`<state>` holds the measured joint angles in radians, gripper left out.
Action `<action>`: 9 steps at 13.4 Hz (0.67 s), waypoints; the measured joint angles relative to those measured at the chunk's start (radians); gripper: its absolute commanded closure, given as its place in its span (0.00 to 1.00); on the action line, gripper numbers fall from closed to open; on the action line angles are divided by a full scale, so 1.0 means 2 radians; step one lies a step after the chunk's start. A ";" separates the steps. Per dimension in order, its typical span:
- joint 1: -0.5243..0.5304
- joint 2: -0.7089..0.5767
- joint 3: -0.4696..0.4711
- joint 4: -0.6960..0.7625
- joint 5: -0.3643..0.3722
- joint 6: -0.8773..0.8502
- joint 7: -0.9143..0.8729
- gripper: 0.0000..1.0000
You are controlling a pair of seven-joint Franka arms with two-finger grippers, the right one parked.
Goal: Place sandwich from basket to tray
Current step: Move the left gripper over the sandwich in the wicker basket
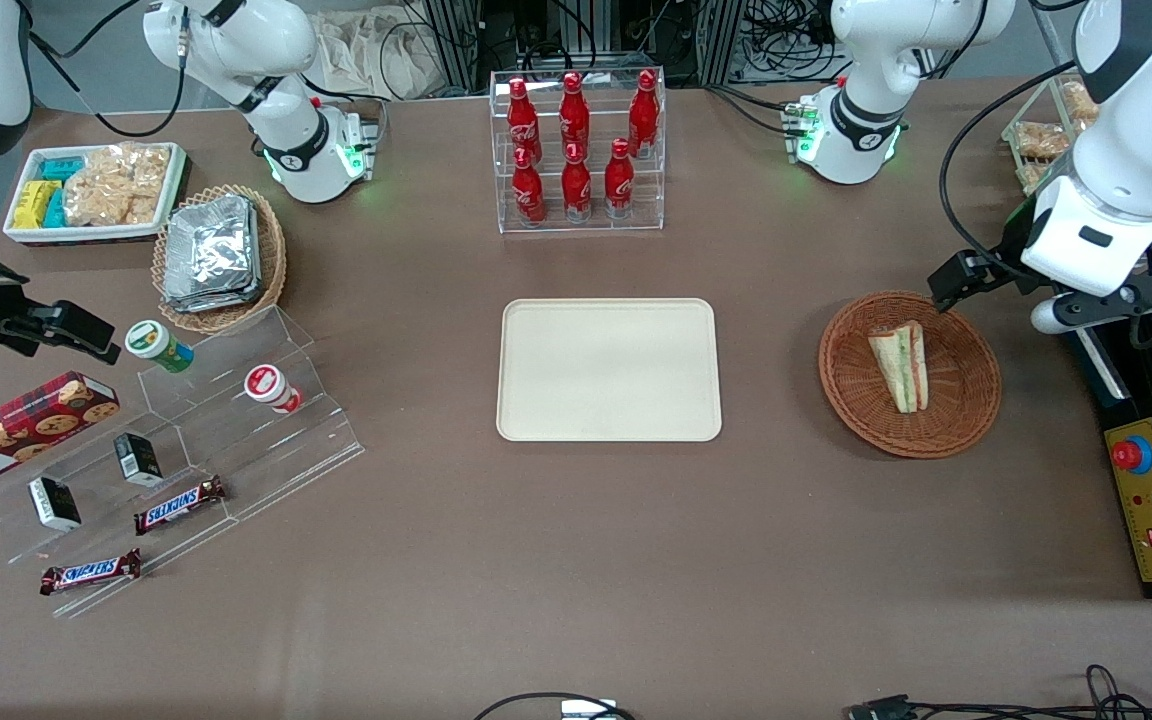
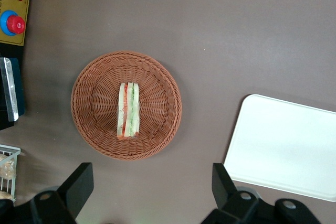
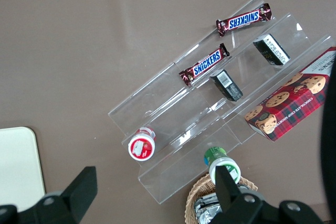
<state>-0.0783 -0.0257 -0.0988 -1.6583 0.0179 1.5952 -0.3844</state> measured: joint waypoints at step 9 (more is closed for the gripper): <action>0.000 0.001 0.000 0.000 0.000 -0.011 0.000 0.00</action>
<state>-0.0783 -0.0247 -0.0988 -1.6574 0.0175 1.5727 -0.3845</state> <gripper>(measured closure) 0.000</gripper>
